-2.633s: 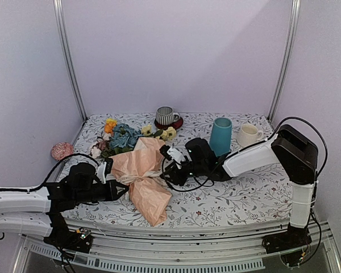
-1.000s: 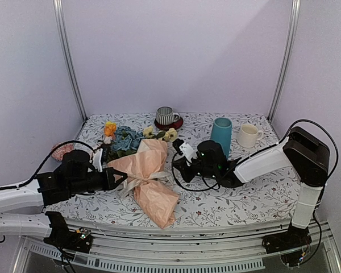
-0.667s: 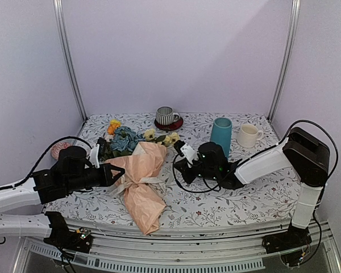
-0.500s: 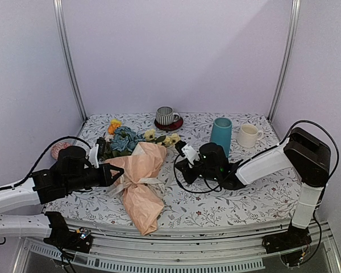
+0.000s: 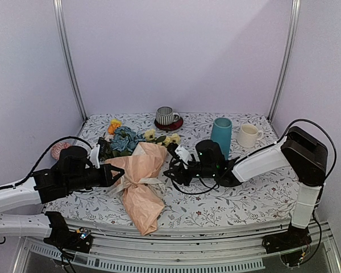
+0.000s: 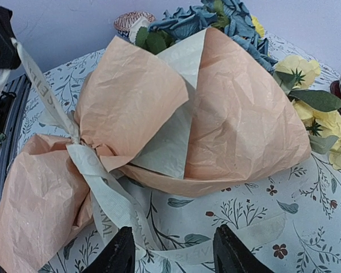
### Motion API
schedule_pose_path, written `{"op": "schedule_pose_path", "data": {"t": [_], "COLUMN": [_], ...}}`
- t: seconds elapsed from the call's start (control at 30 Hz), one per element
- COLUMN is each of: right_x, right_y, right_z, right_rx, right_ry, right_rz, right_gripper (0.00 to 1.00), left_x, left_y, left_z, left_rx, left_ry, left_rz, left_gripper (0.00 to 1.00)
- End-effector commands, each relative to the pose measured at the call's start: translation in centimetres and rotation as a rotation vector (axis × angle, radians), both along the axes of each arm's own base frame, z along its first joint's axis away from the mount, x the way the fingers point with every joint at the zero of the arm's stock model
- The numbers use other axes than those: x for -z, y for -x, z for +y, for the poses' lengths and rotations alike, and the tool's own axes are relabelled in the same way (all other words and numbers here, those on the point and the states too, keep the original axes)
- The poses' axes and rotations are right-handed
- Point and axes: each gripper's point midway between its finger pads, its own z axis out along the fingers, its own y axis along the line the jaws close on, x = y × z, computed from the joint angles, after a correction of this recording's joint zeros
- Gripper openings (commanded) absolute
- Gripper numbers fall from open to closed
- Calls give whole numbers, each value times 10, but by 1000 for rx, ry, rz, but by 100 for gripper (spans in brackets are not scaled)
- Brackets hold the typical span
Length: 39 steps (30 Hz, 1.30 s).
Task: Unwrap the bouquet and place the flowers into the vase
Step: Untie the ribbon from the tied bouquet.
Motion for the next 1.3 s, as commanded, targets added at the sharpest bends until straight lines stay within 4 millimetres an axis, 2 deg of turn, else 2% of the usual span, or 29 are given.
{"op": "schedule_pose_path", "data": {"t": [0.0, 0.43, 0.63, 0.77, 0.83, 1.1, 1.27], "right_x": [24, 56, 62, 60, 58, 43, 30], "right_y": [15, 21, 25, 25, 22, 9, -4], "right_z": [8, 29, 36, 37, 36, 25, 14], "right_rx": [-76, -130, -151, -152, -140, -43, 55], "right_ry": [67, 134, 139, 136, 136, 124, 111], "right_rz": [26, 66, 83, 84, 75, 19, -28], "right_gripper": [50, 50, 38, 21, 5, 2, 2], "left_x": [-11, -11, -7, -8, -8, -9, -16], "left_y": [-6, -7, -7, -7, -7, -10, -13], "left_z": [0, -1, -3, -4, -4, -8, -11], "left_rx": [-7, -4, 4, 7, 5, 11, 13], "left_ry": [16, 18, 24, 24, 23, 31, 42], "left_rz": [-26, -28, -20, -20, -20, -21, -38], "left_gripper": [0, 0, 0, 0, 0, 0, 0]}}
